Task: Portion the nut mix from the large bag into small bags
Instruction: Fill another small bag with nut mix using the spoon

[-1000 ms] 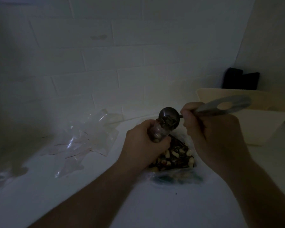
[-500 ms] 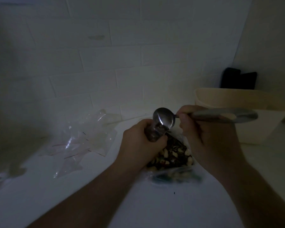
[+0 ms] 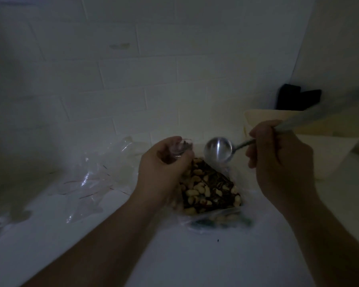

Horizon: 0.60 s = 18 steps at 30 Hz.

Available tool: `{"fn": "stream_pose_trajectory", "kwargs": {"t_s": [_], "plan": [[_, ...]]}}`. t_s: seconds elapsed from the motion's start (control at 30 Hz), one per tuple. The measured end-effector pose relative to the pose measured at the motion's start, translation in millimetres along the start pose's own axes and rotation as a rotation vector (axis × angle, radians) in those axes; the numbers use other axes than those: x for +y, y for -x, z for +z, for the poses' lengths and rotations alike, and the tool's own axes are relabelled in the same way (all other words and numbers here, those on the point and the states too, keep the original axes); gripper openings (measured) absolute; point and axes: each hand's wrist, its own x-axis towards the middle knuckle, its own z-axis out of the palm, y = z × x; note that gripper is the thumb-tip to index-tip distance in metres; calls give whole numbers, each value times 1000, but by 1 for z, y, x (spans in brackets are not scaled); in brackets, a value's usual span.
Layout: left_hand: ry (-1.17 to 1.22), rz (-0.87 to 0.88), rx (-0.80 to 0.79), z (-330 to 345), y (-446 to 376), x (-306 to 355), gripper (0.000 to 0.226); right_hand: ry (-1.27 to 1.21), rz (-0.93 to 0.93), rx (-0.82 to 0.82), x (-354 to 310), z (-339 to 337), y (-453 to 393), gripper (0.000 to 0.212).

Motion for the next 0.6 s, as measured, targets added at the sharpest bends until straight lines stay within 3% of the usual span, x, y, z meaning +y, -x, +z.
{"fn": "stream_pose_trajectory", "kwargs": {"t_s": [0.17, 0.4, 0.5, 0.6], "plan": [[24, -6, -78, 4, 4, -3, 36, 294, 12, -326, 2, 3, 1, 39], [-6, -27, -77, 8, 6, -5, 45, 277, -107, -476, -15, 20, 16, 27], [-10, -9, -34, 8, 5, -5, 46, 174, -84, -479, -13, 27, 22, 35], [54, 39, 43, 5, 4, 1, 49, 77, 18, -465, -6, 29, 25, 28]]}}
